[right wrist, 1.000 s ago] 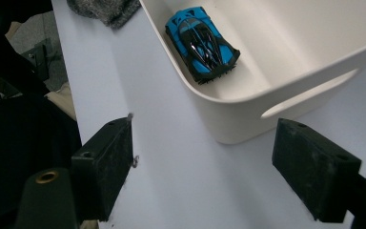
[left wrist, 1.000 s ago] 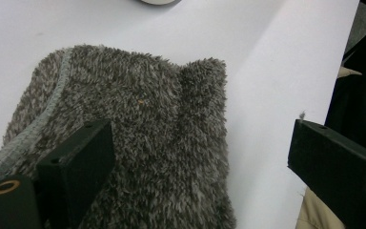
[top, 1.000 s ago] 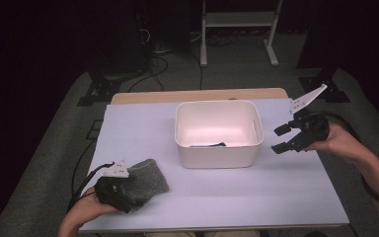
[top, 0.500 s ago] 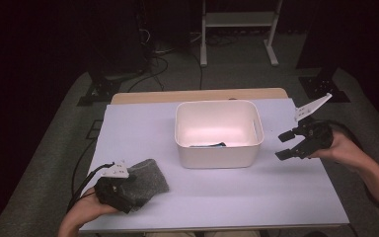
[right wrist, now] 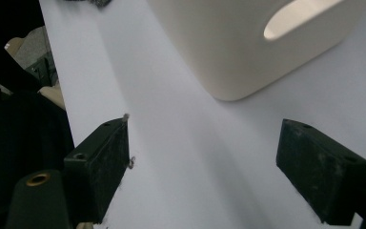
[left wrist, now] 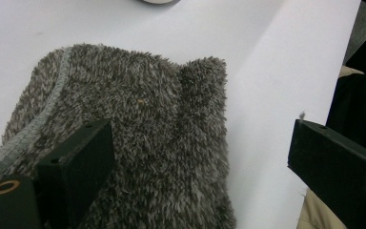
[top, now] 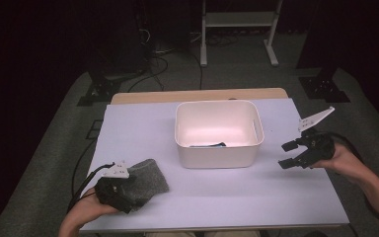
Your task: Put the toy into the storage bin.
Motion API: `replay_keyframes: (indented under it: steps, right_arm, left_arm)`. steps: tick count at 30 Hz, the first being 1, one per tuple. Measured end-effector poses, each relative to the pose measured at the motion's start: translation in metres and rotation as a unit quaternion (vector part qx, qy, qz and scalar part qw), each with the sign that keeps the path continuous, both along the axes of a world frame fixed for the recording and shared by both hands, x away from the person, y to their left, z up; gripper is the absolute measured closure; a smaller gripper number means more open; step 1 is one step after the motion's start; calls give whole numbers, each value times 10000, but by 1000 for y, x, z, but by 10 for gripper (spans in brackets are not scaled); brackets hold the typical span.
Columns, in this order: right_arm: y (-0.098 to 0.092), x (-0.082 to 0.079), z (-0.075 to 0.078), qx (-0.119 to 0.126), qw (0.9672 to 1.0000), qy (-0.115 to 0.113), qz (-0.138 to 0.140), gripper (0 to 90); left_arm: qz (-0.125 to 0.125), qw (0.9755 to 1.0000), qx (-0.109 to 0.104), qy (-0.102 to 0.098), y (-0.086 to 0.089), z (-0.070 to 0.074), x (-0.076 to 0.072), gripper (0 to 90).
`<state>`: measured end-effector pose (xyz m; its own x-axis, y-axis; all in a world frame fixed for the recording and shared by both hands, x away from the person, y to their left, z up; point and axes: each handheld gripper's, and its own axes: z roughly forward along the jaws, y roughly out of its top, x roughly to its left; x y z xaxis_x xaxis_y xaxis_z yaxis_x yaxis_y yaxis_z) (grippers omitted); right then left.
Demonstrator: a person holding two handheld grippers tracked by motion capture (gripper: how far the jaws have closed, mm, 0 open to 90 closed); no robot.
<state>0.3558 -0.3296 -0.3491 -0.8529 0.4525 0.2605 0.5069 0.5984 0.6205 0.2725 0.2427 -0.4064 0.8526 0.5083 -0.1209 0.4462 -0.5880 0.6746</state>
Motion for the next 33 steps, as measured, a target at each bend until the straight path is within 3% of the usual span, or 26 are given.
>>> replay_keyframes:
  steps: [33]
  right_arm:
    - [-12,-14,-63,490,9978,296,-338,170]
  left_arm:
    - [35,10000,14,-14,1,-1,-1,79]
